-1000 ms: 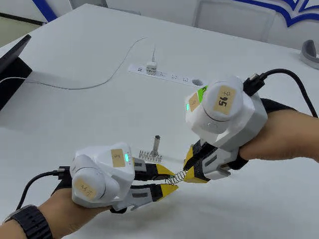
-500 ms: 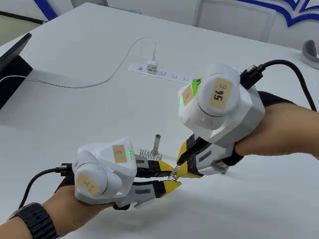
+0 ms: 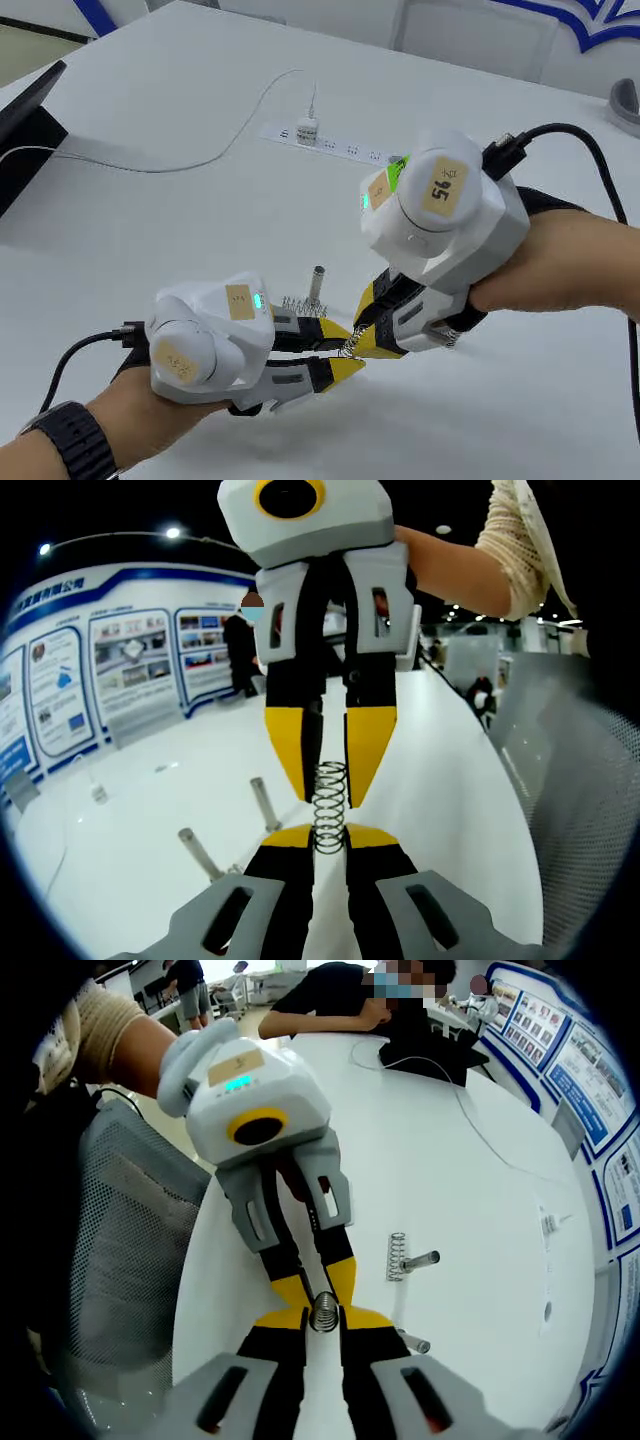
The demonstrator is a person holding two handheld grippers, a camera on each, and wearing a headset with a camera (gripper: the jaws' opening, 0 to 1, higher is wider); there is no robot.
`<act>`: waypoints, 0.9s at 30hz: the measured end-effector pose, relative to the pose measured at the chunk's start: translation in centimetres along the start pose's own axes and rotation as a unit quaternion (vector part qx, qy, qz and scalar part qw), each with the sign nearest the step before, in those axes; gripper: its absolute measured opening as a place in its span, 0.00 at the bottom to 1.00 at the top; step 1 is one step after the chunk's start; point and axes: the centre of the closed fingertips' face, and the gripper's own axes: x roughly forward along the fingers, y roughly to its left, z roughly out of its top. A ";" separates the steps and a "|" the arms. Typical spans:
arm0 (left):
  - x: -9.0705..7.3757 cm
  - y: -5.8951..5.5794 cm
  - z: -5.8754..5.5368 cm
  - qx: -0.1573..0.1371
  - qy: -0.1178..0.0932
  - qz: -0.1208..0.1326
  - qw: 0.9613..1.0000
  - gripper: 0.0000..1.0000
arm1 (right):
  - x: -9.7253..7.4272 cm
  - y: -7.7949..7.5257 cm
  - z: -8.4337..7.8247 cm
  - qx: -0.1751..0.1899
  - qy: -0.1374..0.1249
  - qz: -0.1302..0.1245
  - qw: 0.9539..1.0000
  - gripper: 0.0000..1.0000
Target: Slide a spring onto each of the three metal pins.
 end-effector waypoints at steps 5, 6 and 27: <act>0.0 0.2 0.2 -0.004 -0.005 0.002 1.000 0.11 | 0.1 -0.3 0.0 0.005 -0.006 -0.002 1.000 0.13; 0.0 0.2 0.3 -0.004 -0.005 0.002 1.000 0.11 | 0.2 -0.3 0.0 0.006 -0.007 -0.001 1.000 0.13; -0.2 0.6 0.3 0.002 -0.005 0.012 1.000 0.14 | 0.1 -0.8 0.3 0.015 -0.014 -0.007 1.000 0.12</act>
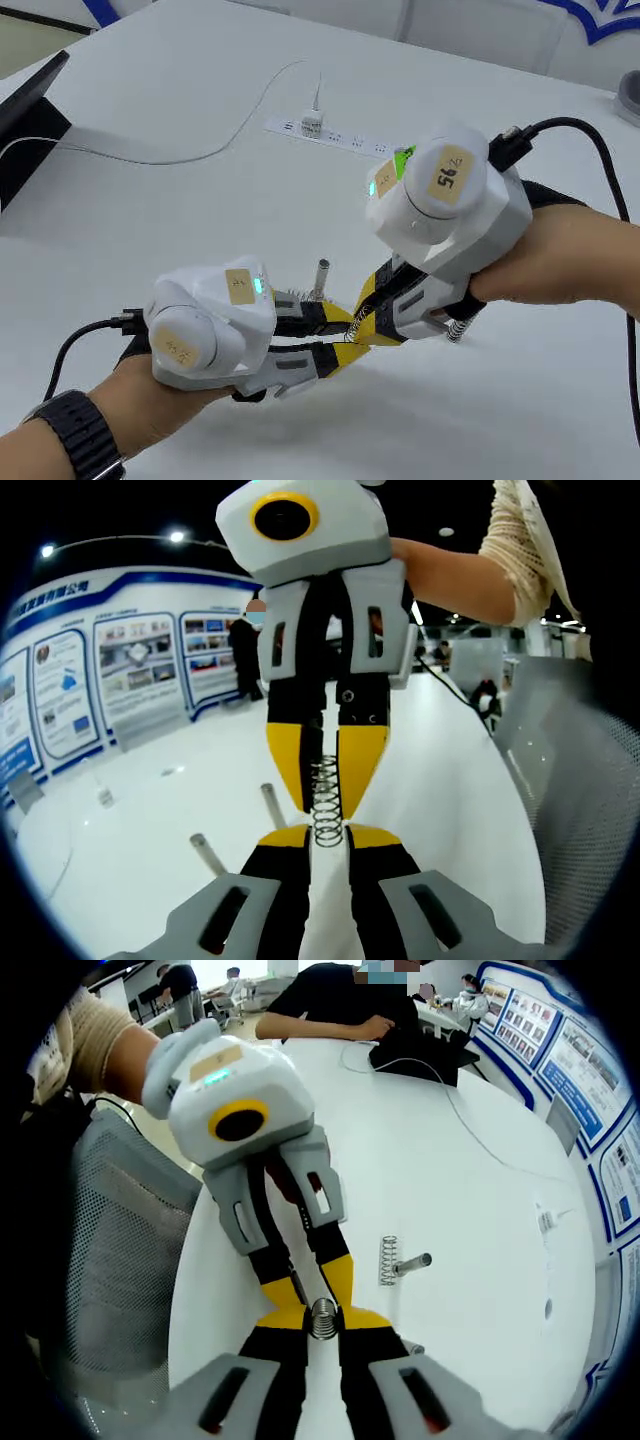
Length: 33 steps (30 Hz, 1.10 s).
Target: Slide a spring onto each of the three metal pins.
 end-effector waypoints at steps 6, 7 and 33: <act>-0.4 0.6 -0.1 -0.009 0.000 0.012 1.000 0.21 | -0.6 -0.6 -0.3 0.006 0.002 -0.009 1.000 0.12; -0.6 0.7 -0.2 -0.010 0.001 0.014 1.000 0.21 | -0.7 -0.7 -0.4 0.008 0.002 -0.010 1.000 0.12; -4.7 5.5 -1.7 -0.052 0.007 0.100 0.994 0.50 | -3.7 -3.8 -2.3 0.039 0.011 -0.055 0.998 0.12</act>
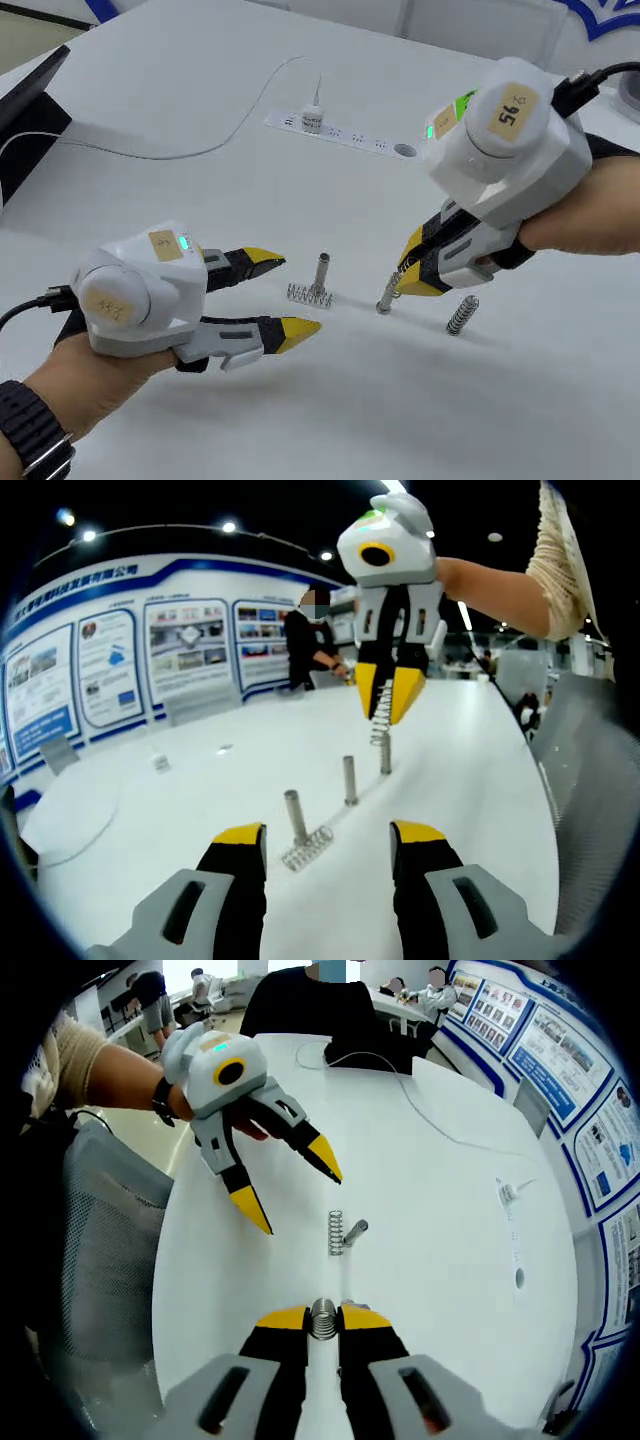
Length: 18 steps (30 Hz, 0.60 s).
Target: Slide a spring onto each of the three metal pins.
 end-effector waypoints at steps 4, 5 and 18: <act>0.1 0.1 -0.2 -0.006 0.001 0.001 1.000 0.54 | -0.3 -0.6 -0.2 0.001 0.004 -0.007 1.000 0.12; 0.1 0.1 -0.2 -0.006 0.002 0.000 1.000 0.54 | -0.3 -0.9 -0.2 0.001 0.006 -0.008 1.000 0.12; 0.0 0.2 -0.4 -0.010 0.005 0.002 1.000 0.60 | 1.3 -3.3 -1.0 0.007 0.030 -0.007 1.000 0.12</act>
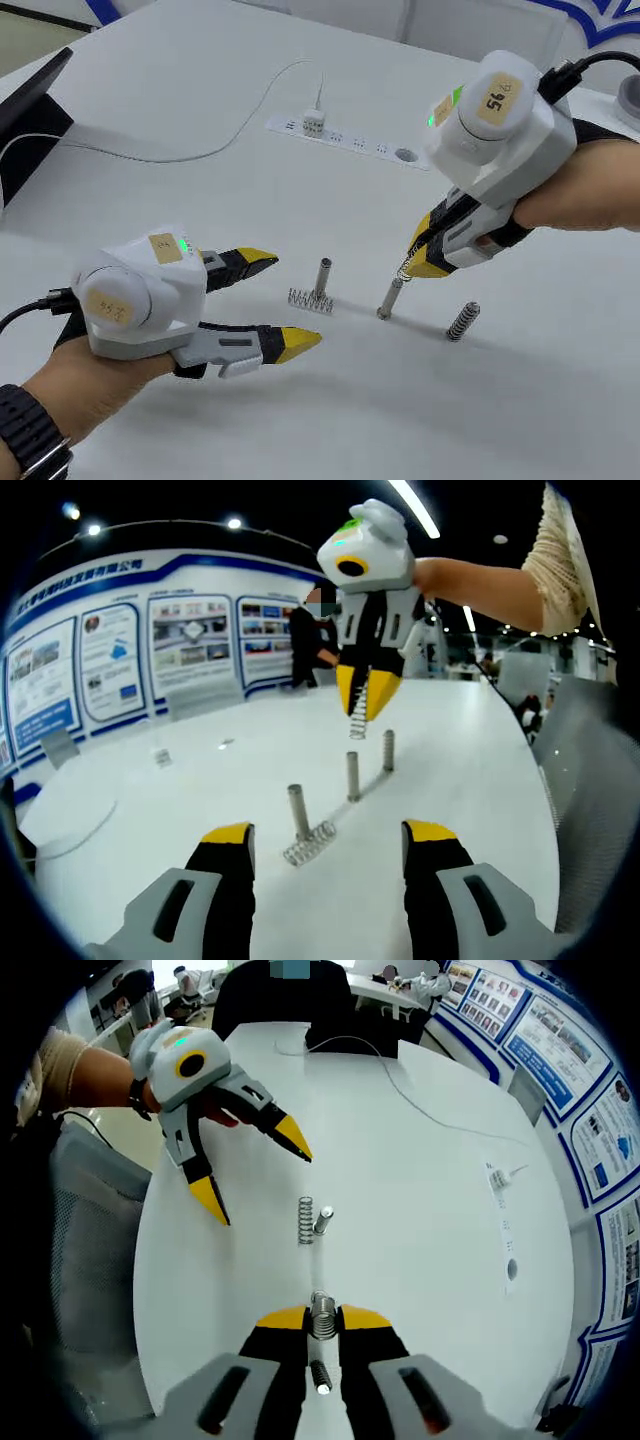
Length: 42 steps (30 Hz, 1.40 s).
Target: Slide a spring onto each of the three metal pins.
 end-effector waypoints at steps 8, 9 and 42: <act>0.3 -0.2 0.0 -0.001 0.001 -0.002 1.000 0.62 | 0.7 -0.2 -0.4 0.007 0.006 0.008 1.000 0.12; 0.3 -0.2 0.0 -0.002 0.001 -0.002 1.000 0.62 | 0.7 -0.2 -0.4 0.008 0.006 0.008 1.000 0.12; 0.2 -0.2 -0.2 -0.003 0.003 -0.002 1.000 0.60 | 4.9 0.6 -1.5 0.018 0.033 0.031 0.999 0.12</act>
